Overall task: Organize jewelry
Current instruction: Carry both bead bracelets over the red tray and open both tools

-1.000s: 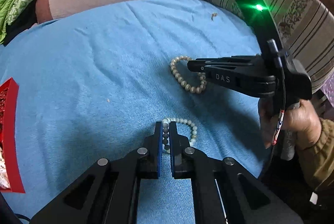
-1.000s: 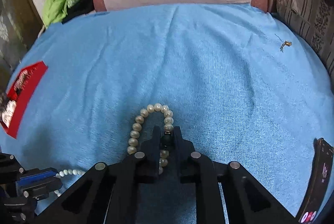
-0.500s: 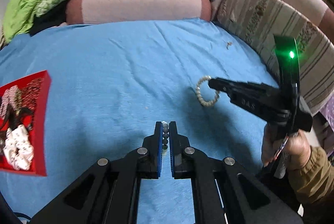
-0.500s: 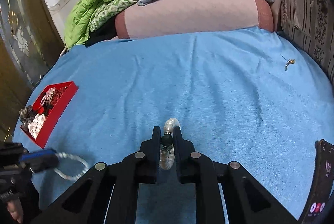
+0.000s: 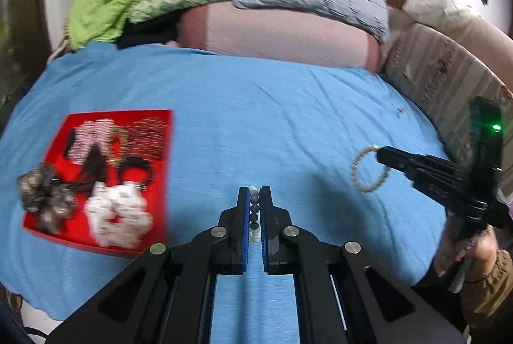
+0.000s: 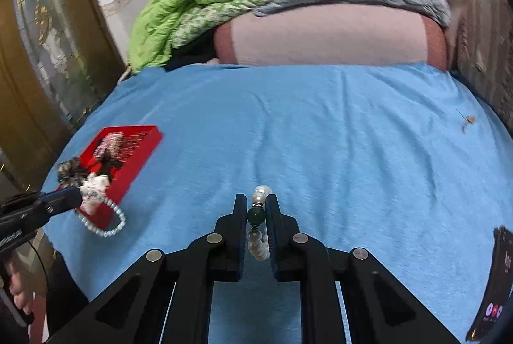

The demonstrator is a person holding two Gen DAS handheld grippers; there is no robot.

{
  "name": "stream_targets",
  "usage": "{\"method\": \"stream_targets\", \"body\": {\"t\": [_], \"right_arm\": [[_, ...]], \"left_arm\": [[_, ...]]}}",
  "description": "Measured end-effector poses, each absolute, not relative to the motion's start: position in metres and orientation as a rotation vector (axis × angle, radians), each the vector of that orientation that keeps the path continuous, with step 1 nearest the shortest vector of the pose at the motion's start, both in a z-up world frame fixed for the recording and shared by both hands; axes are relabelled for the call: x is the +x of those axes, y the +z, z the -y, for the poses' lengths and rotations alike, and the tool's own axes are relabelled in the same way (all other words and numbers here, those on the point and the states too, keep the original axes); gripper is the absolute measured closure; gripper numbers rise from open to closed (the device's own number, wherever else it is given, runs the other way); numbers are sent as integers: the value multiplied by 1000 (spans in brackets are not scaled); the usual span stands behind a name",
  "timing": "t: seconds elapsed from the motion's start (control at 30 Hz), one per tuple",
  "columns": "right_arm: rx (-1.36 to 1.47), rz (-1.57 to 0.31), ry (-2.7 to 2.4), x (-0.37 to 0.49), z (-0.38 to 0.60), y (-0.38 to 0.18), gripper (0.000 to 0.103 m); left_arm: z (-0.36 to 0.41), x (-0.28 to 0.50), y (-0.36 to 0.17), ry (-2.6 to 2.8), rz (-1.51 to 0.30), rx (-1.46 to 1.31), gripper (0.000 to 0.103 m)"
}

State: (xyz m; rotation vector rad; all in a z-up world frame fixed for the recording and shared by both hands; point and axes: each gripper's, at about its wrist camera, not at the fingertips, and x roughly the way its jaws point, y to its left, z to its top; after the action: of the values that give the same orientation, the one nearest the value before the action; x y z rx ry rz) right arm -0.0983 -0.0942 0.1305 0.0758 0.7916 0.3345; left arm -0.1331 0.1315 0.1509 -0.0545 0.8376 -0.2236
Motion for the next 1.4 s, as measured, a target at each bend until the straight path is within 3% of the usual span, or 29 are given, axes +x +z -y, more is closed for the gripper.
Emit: {"method": "stream_targets", "body": {"t": [0.57,1.0,1.4], "right_arm": [[-23,-803,646,-95,-68,166,90],[-22,-925,762,-64,-164,127,90],[-107,-997,676,-36,-186,82,90]], "left_arm": [[-282,-118,147,8,-844,-173,98],[-332,-101,99,99,-929,-240,98],[-339,-99,87,121,-928,-226,98]]}}
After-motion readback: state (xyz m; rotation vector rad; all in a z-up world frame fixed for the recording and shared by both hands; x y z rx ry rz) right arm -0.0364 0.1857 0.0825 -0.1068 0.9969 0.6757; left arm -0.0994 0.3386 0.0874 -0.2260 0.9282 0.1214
